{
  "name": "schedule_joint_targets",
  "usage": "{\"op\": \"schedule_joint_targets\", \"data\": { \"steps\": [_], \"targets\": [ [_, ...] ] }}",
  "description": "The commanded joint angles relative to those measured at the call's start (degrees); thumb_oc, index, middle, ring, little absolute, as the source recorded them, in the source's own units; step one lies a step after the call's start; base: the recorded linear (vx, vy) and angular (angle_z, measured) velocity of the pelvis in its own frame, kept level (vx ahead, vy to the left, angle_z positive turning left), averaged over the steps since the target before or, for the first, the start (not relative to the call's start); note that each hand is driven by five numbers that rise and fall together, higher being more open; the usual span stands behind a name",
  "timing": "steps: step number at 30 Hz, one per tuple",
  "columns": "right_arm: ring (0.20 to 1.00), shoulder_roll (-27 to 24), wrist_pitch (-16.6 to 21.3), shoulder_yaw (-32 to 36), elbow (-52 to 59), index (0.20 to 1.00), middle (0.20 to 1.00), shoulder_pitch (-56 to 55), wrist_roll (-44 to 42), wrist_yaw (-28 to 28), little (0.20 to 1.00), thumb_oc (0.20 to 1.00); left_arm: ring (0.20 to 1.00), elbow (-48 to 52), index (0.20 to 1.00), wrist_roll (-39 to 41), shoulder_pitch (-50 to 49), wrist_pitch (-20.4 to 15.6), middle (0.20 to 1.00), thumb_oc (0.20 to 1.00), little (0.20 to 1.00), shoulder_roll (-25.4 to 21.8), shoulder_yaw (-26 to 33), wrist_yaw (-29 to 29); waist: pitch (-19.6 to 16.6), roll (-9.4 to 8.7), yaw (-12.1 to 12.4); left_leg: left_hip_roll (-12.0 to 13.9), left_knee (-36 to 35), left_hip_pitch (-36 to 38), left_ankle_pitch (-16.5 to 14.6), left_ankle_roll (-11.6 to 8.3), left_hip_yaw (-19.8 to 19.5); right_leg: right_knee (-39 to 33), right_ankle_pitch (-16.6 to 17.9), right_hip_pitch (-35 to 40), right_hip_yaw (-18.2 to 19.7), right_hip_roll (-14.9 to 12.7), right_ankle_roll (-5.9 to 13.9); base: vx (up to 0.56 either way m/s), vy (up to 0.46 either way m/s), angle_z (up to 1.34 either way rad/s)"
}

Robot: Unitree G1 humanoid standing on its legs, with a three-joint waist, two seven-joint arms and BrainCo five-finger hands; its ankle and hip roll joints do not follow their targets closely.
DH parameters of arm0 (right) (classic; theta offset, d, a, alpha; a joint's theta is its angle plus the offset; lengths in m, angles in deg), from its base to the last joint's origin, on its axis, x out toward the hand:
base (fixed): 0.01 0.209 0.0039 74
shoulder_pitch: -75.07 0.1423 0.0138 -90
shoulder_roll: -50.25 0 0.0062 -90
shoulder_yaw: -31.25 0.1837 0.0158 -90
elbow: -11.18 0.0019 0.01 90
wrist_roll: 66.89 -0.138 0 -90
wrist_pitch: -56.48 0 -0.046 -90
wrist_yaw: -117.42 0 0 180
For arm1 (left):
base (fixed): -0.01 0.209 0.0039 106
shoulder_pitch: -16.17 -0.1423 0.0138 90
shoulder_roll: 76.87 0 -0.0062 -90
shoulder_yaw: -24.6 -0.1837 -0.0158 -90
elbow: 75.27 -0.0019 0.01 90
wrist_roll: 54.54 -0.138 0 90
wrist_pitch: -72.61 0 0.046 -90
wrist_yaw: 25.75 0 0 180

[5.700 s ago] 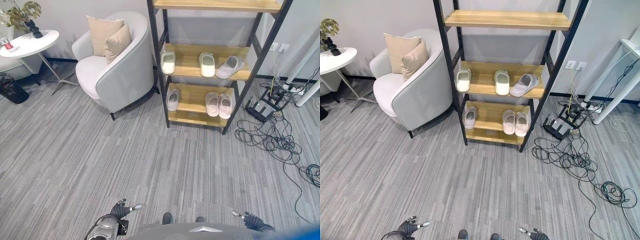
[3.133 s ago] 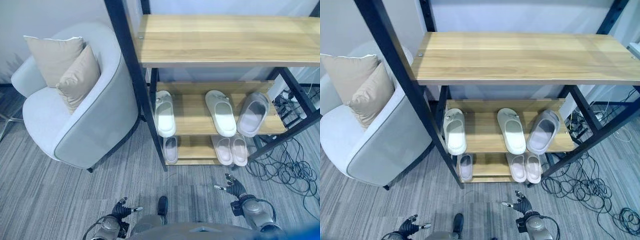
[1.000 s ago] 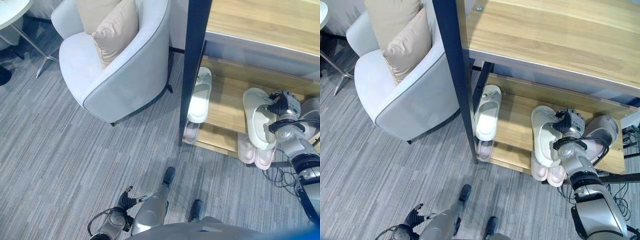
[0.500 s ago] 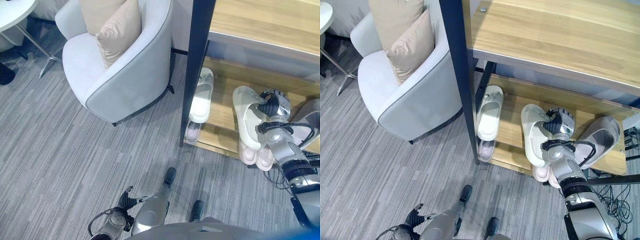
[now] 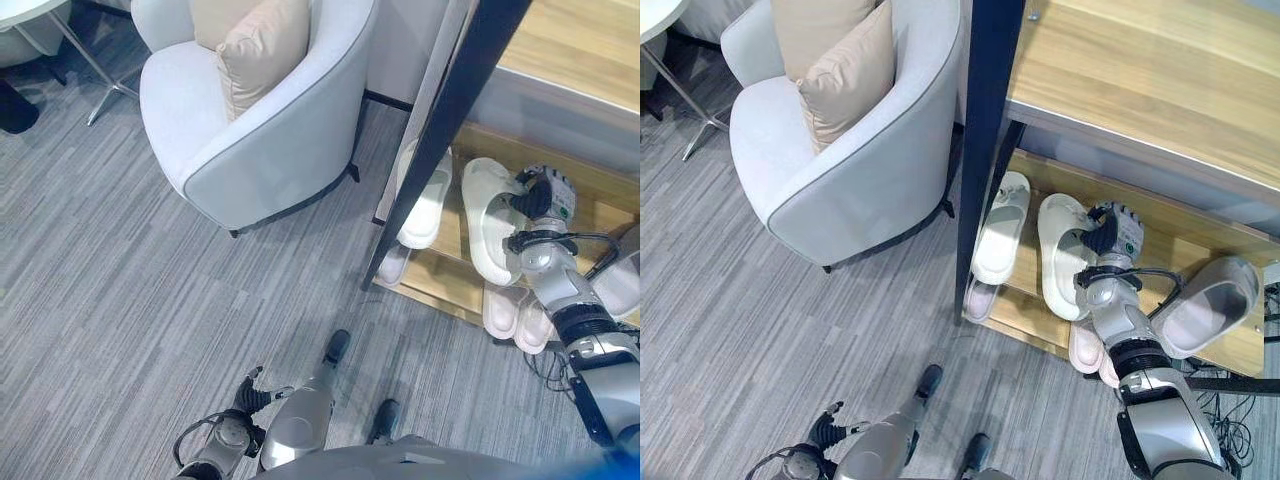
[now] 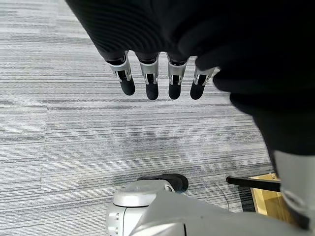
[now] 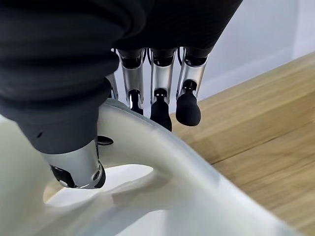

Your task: Arrange the slippers neatly on the shoe rack.

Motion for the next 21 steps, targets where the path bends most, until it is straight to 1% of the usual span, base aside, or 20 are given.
{"op": "schedule_joint_targets", "data": {
  "steps": [1,9,14,21],
  "targets": [
    [0.2,-3.28,0.45,-0.54,0.39,0.2,0.2,2.72,-1.27,2.9,0.2,0.2,1.0,-4.35,1.0,-0.52,2.27,-0.26,1.0,1.0,1.0,3.2,-2.99,-0.55,-0.56,0.59,0.85,2.03,0.3,4.95,-9.88,-2.27,-1.57,0.38,3.2,-1.57,0.05,-3.81,3.79,0.02,0.042,0.0],
    [0.2,-2.98,0.29,-1.61,-0.8,0.2,0.2,3.83,-2.43,1.79,0.2,0.2,1.0,-4.39,1.0,0.57,2.55,-0.24,1.0,1.0,1.0,3.53,-3.03,-0.81,-0.27,0.32,1.32,1.44,0.3,4.37,-9.95,-1.92,-1.55,0.43,3.68,-2.18,0.04,-4.41,4.14,0.02,0.037,-0.01],
    [0.2,-1.75,0.44,-1.34,-0.96,0.2,0.2,3.75,-3.69,1.86,0.2,0.2,1.0,-4.85,1.0,0.34,2.12,-0.07,1.0,1.0,1.0,3.54,-3.41,-0.65,-0.47,-0.5,1.61,1.2,0.32,4.37,-10.25,-1.68,-1.74,0.5,3.98,-2.24,-0.14,-4.68,4.41,0.02,0.024,0.0],
    [0.2,-1.47,0.64,-0.87,-2.01,0.2,0.2,4.04,-4.99,2.16,0.2,0.2,1.0,-5.0,1.0,0.46,2.65,-0.28,1.0,1.0,1.0,3.31,-3.49,-0.7,-0.27,-1.46,2.35,0.66,0.3,3.59,-10.22,-1.68,-2.53,0.83,4.31,-2.67,-1.32,-4.99,4.68,0.01,0.013,0.06]
  ]
}}
